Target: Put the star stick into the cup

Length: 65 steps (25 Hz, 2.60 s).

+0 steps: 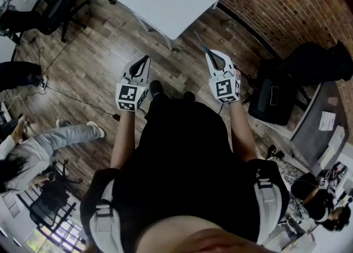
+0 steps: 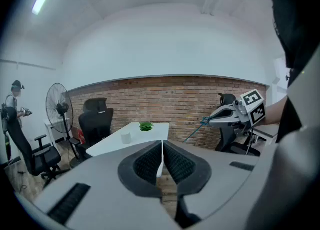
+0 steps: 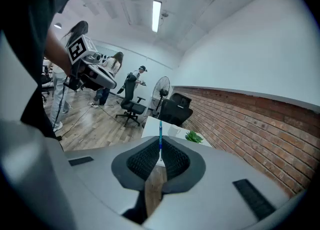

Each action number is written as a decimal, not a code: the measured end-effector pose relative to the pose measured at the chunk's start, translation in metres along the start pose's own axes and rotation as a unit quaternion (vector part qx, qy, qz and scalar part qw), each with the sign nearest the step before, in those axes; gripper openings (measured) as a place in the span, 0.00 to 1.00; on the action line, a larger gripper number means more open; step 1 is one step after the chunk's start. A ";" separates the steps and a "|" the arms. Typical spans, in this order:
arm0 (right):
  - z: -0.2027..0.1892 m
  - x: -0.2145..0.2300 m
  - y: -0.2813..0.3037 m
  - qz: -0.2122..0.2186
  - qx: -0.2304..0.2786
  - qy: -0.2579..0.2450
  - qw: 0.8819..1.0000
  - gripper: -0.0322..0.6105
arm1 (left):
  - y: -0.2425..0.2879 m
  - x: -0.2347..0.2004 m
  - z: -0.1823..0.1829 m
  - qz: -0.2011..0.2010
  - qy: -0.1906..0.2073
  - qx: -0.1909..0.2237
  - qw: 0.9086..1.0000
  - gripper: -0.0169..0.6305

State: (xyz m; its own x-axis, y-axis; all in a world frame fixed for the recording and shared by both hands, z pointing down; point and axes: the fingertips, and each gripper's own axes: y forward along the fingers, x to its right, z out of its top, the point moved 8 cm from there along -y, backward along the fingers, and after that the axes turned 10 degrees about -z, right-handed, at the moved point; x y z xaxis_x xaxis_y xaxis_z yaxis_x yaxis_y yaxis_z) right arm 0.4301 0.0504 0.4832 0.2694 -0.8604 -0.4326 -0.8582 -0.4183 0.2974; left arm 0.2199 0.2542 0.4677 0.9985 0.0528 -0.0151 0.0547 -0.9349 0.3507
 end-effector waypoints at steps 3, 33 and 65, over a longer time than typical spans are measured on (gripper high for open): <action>0.002 -0.002 -0.005 0.002 0.002 0.000 1.000 0.06 | -0.003 0.004 0.000 0.004 0.000 0.001 1.000 0.06; 0.052 -0.058 0.049 -0.026 -0.014 -0.011 1.000 0.06 | -0.029 -0.090 -0.014 -0.024 0.000 0.012 1.000 0.06; 0.102 -0.137 0.107 -0.075 -0.025 -0.011 0.997 0.07 | -0.086 -0.195 -0.043 -0.054 0.020 0.021 0.998 0.06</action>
State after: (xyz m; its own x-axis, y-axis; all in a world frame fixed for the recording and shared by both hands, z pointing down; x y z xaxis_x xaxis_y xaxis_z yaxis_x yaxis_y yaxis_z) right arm 0.2572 0.1529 0.4877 0.3833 -0.7803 -0.4942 -0.7858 -0.5567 0.2695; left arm 0.0200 0.3394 0.4808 0.9859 0.1668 -0.0129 0.1625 -0.9366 0.3105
